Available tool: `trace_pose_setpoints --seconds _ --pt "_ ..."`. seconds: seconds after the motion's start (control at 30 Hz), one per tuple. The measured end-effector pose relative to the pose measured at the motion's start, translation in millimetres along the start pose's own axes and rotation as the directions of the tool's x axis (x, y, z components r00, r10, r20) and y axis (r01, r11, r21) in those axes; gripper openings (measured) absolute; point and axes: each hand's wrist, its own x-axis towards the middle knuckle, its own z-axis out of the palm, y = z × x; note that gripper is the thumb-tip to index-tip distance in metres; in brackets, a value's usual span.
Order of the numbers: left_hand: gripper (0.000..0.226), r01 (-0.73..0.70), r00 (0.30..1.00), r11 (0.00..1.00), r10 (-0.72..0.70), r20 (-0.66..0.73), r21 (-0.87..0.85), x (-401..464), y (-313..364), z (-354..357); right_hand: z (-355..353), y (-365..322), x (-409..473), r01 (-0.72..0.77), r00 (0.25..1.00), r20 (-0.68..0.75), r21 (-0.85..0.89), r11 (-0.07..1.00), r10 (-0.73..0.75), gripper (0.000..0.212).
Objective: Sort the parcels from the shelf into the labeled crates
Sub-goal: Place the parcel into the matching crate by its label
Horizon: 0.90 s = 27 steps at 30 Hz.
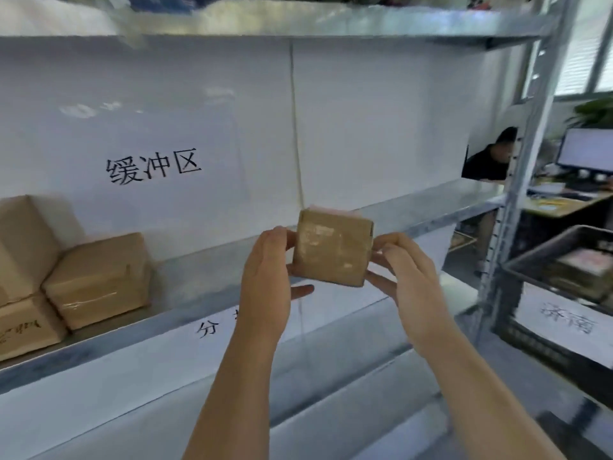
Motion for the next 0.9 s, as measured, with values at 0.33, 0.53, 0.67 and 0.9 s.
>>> trace_pose_setpoints --seconds 0.33,0.53,0.67,0.9 --pt "0.008 -0.126 0.957 0.992 0.117 0.264 0.014 -80.3 -57.7 162.0 -172.6 2.7 -30.9 0.005 0.977 -0.207 -0.230 0.973 -0.054 0.009" --pt "0.022 -0.102 0.940 0.990 0.066 0.334 0.093 -107.6 -85.0 273.9 -294.3 1.5 -25.9 0.028 0.967 -0.230 -0.331 0.943 -0.110 0.015" --pt "0.039 -0.055 0.936 0.991 0.008 0.351 0.123 -129.4 -90.7 347.6 -369.3 -8.0 -16.1 -0.005 0.964 -0.246 -0.376 0.927 -0.095 0.013" --pt "0.015 0.038 0.931 0.998 -0.054 0.362 0.052 -139.0 -121.8 444.6 -456.5 -21.4 -7.7 -0.143 0.944 -0.331 -0.387 0.911 0.008 0.014"
